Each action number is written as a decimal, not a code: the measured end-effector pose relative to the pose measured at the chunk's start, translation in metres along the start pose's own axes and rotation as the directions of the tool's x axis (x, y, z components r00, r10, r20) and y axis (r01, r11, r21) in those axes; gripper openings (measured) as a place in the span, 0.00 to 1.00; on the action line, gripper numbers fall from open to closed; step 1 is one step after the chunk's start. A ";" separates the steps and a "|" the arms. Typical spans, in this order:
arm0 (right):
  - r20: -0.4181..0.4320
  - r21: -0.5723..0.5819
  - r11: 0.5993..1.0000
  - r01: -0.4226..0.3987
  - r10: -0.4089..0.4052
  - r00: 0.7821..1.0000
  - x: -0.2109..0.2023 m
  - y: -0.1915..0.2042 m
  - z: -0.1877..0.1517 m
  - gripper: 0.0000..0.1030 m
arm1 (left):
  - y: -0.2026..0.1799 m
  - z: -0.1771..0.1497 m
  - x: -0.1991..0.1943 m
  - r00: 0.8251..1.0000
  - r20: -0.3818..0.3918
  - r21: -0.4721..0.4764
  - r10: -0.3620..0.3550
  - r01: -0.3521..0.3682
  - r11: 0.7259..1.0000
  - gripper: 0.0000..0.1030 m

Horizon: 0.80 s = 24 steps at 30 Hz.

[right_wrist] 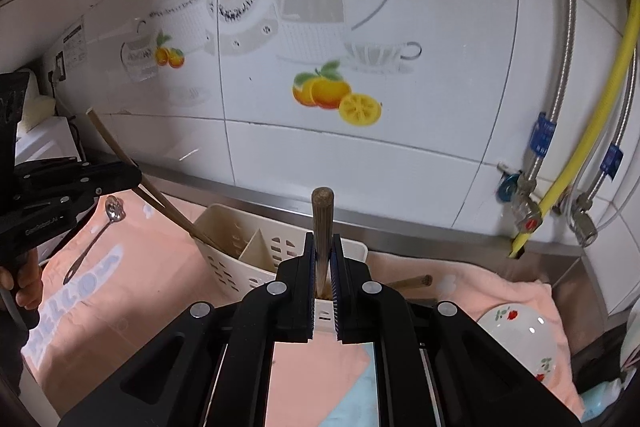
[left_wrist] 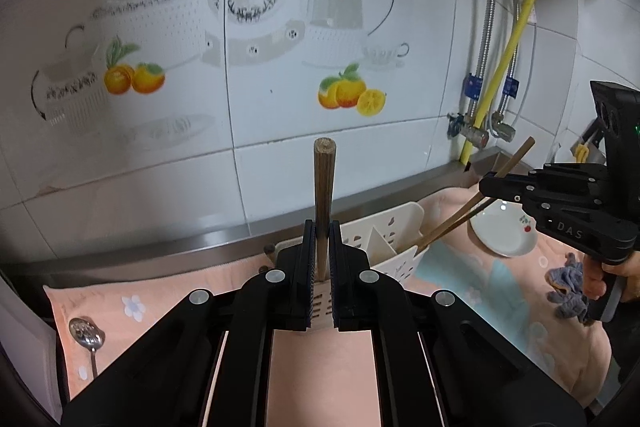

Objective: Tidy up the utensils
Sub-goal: 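Lower the right gripper's chopstick into the holder and open while the left gripper releases its own, then withdraw both open grippers from the holder back over the remaining chopsticks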

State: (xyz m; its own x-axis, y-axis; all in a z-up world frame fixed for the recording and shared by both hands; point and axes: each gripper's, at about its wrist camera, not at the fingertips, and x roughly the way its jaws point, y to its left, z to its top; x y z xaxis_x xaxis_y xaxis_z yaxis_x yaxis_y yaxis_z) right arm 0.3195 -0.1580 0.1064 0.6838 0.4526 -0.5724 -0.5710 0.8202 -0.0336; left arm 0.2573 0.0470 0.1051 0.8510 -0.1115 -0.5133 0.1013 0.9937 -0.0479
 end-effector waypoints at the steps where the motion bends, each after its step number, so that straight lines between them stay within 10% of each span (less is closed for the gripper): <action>1: -0.005 0.004 1.000 -0.003 0.003 1.000 0.003 -0.001 -0.001 0.07 | 0.000 -0.001 0.002 1.000 -0.004 -0.003 -0.002 0.002 1.000 0.05; 11: -0.011 0.021 1.000 0.003 -0.003 1.000 0.012 -0.004 -0.007 0.09 | -0.002 -0.005 0.006 1.000 -0.012 0.000 0.009 -0.009 1.000 0.08; 24: 0.063 0.021 1.000 0.021 -0.022 0.998 -0.023 -0.002 -0.018 0.48 | -0.003 -0.014 -0.025 0.999 0.038 -0.016 0.023 -0.023 1.000 0.38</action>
State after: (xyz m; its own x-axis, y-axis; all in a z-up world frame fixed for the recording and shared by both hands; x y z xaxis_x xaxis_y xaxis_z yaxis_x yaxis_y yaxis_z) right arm 0.2962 -0.1766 0.1048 0.7237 0.4556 -0.5183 -0.5472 0.8365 -0.0287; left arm 0.2290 0.0465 0.1060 0.8722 -0.0886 -0.4811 0.0735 0.9960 -0.0503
